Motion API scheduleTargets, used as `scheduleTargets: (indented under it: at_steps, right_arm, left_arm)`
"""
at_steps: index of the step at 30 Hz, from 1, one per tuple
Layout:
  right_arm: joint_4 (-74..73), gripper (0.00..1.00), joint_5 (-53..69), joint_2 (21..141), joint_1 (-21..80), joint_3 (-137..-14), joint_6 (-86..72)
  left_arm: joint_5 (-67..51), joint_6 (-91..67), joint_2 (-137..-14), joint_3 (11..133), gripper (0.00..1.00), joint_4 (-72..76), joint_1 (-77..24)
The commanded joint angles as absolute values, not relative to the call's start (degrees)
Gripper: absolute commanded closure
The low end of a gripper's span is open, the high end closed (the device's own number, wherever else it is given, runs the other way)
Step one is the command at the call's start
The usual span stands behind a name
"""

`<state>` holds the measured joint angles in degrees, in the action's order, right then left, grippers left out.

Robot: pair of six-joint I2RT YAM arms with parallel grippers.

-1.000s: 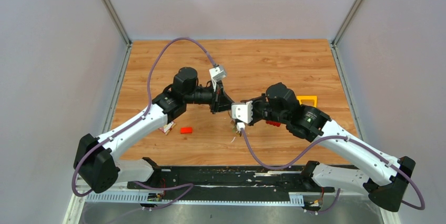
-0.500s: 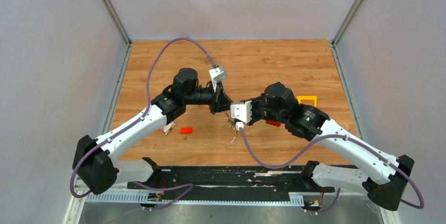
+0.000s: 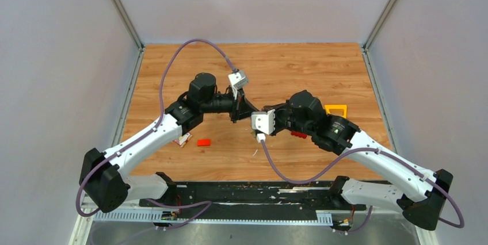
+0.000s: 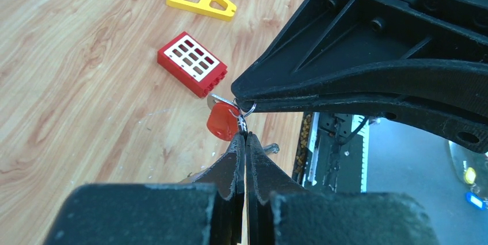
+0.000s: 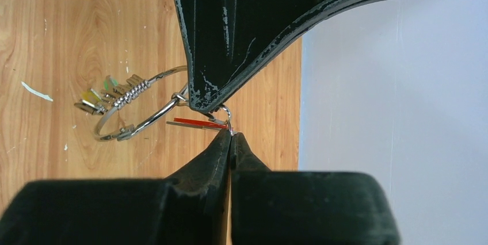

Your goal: Put the keys on the keyring

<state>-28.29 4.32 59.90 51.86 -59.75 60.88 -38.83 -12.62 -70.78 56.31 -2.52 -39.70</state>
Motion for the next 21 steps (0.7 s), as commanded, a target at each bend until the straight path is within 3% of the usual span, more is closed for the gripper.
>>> scheduleTargets:
  at_steps: [1,8,15,21]
  right_arm:
    - [-24.09,1.00,-3.95,57.29,51.72,-58.74,65.01]
    - [-22.20,1.00,-9.99,57.33,54.79,-56.63,69.93]
    - [-21.80,1.00,-12.79,57.89,55.46,-55.82,71.37]
    - [-22.07,1.00,-14.45,58.67,55.50,-54.41,72.64]
  left_arm:
    - [-38.73,-7.72,-69.97,57.88,1.00,-7.10,-40.25]
    - [-37.93,-4.25,-73.45,59.75,0.98,-7.78,-40.25]
    - [-38.39,-0.21,-76.96,62.24,0.67,-9.78,-40.28]
    - [-35.52,6.55,-76.09,60.98,0.49,-12.09,-39.72]
